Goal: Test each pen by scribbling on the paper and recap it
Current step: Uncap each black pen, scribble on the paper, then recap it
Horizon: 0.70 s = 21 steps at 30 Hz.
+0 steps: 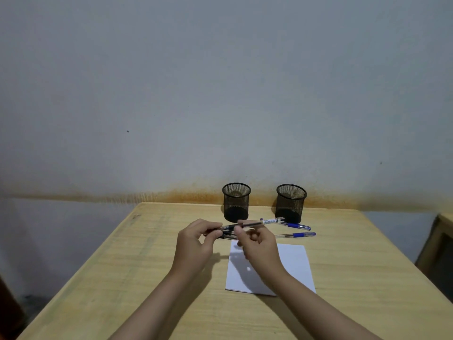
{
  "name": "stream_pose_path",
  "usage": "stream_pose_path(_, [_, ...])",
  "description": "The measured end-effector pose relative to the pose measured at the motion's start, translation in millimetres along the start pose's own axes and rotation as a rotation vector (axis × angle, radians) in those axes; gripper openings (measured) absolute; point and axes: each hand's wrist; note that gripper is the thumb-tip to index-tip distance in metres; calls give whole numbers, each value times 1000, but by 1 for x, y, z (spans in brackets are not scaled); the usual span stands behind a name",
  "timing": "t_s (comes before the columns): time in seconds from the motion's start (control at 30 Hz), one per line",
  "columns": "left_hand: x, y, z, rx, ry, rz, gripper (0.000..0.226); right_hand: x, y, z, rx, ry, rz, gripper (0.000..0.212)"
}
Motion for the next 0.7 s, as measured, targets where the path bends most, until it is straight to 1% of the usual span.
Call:
stream_pose_path(0.03, [-1,1,-1,5,-1,15,22,2,0,3,54,46,-30,8])
stream_pose_path(0.1, [-3,0,2,-3,-36,34,25,4,0,5,56,48,-72,19])
stream_pose_path(0.13, [-2,-1,3,-14,-67,45,24,3,1,5,45,38,-80,21])
stream_pose_path(0.2, [1,-3,3,-27,-116,80,23,1,6,5,4,26,-76,21])
stream_pose_path(0.27, [2,-6,-1,-31,-151,71,23,2,6,7,12,14,-97,20])
stream_pose_path(0.3, [1,-12,1,-50,-205,18,21,7,-1,8,69,18,-171,19])
stream_pose_path(0.37, [-3,-39,19,-109,-372,-145,16,22,-32,14,197,26,-380,19])
stream_pose_path(0.4, [-6,-59,35,-78,-431,-203,14,29,-52,18,237,19,-453,19])
stream_pose_path(0.43, [-10,-77,52,15,-462,-202,13,34,-69,22,249,14,-484,19])
stream_pose_path(0.5, [-16,-97,74,260,-488,-81,10,35,-80,23,202,25,-435,17])
stream_pose_path(0.53, [-18,-95,78,336,-478,-22,8,33,-74,20,171,45,-389,16])
stream_pose_path(0.6, [-22,-81,84,395,-436,83,9,25,-54,12,120,86,-304,15])
stream_pose_path(0.7, [-24,-62,89,522,-390,128,11,19,-35,-2,87,117,-268,11])
Point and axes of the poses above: each hand's wrist, its own x-axis towards the middle knuckle, its own y-axis out of the palm, z = x × y, and after that the axes turned 2 degrees about -x, right-handed
